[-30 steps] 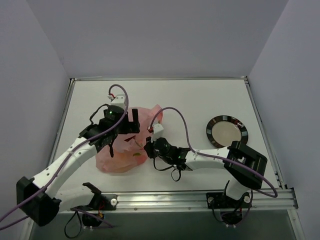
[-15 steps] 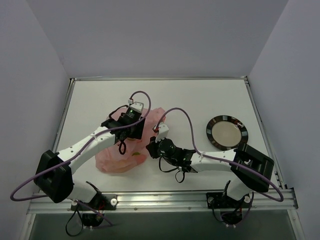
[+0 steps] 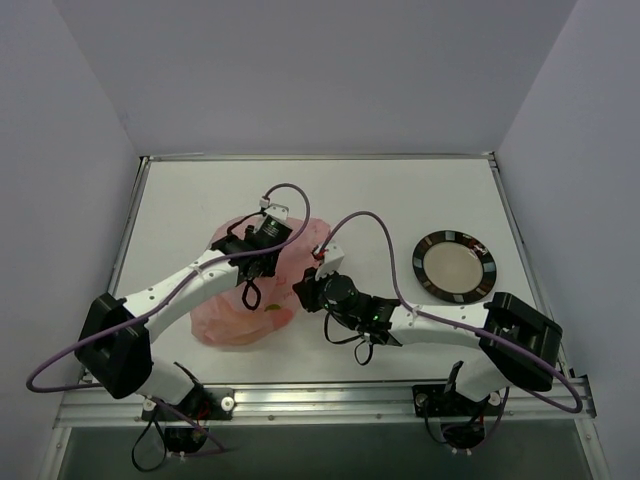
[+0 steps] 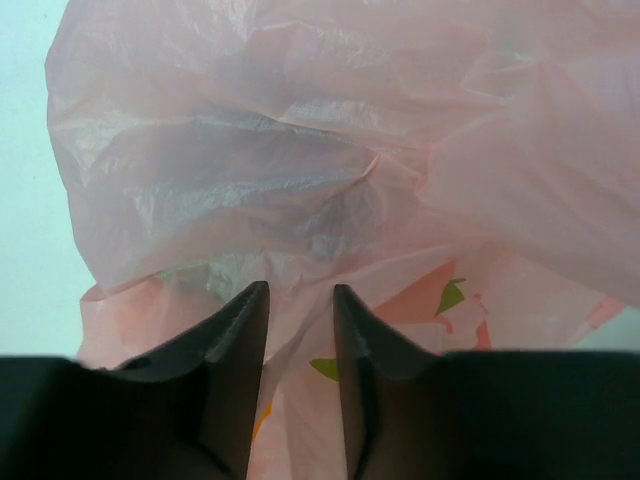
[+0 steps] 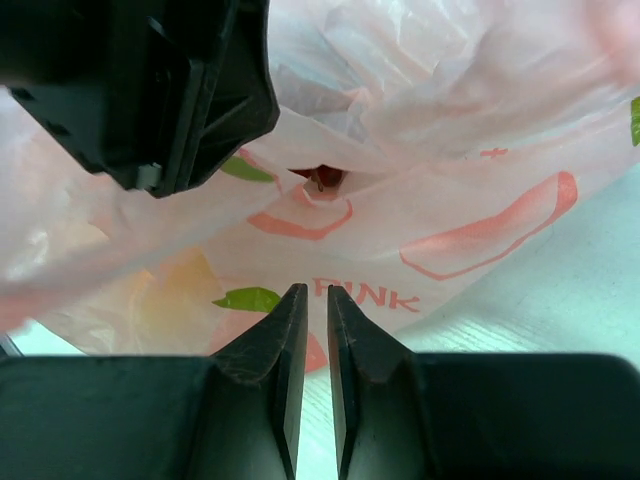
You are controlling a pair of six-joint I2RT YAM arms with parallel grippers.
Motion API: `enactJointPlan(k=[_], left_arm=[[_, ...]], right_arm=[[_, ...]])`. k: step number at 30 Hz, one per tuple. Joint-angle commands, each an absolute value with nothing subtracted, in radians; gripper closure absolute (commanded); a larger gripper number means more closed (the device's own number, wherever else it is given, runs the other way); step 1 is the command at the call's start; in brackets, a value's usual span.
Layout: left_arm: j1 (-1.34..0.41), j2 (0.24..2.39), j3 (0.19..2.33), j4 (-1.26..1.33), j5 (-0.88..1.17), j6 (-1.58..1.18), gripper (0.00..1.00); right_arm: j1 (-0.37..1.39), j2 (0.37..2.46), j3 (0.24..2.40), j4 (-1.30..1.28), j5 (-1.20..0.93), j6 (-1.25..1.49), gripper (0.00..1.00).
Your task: Take the fake fruits out of the plastic bag
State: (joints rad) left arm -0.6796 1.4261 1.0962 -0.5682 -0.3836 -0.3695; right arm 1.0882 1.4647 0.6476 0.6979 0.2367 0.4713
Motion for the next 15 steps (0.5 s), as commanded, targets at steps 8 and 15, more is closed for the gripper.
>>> enactJointPlan(k=[8, 15], left_arm=[[-0.683, 1.225, 1.063, -0.425, -0.439, -0.411, 0.97], [-0.673, 0.974, 0.92, -0.339, -0.42, -0.518, 0.98]], right_arm=[[1.092, 1.45, 0.692, 0.692, 0.287, 0.448, 0.67], [1.08, 1.512, 0.825, 0.635, 0.302, 0.381, 0.6]])
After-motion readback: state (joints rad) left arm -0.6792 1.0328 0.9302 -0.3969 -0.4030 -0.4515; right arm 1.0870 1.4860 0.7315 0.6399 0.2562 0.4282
